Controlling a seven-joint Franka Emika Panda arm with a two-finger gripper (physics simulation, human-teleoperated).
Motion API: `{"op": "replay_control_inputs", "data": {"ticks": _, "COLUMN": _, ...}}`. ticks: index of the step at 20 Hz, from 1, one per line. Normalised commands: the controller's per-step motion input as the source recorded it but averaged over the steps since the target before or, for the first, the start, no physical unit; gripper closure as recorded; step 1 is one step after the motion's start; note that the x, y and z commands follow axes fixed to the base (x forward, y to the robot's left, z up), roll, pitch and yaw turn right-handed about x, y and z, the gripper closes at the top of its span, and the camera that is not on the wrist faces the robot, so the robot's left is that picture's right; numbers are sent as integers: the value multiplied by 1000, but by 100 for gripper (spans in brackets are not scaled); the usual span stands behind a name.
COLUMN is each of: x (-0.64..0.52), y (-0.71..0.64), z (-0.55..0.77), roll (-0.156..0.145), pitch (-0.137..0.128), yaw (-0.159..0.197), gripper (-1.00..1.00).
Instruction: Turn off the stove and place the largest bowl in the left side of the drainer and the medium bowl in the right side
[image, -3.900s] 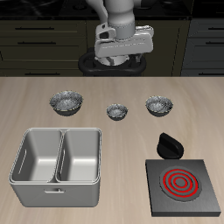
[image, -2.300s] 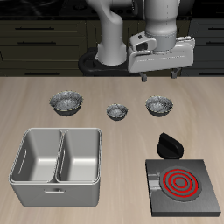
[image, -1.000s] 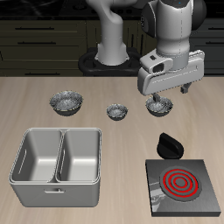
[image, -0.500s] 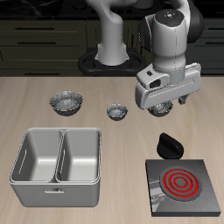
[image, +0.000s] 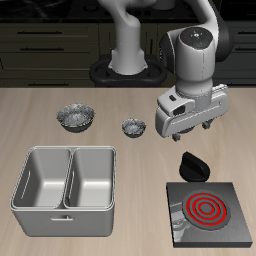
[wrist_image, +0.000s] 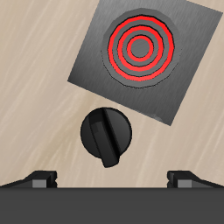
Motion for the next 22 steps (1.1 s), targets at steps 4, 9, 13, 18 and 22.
{"op": "replay_control_inputs", "data": {"ticks": 4, "x": -122, "y": 165, "z": -223, "roll": -69, "pitch": -43, "yaw": 105, "gripper": -100}}
{"op": "replay_control_inputs", "data": {"ticks": 9, "x": -16, "y": 73, "z": -133, "roll": -36, "pitch": -10, "yaw": 45, "gripper": -100}}
{"op": "replay_control_inputs", "data": {"ticks": 13, "x": -14, "y": 31, "z": -154, "roll": -51, "pitch": -6, "yaw": 41, "gripper": -100}}
{"op": "replay_control_inputs", "data": {"ticks": 18, "x": -72, "y": 79, "z": -139, "roll": 3, "pitch": -1, "yaw": 29, "gripper": -100}}
{"op": "replay_control_inputs", "data": {"ticks": 22, "x": -5, "y": 18, "z": -243, "roll": -17, "pitch": 25, "yaw": 35, "gripper": -100}}
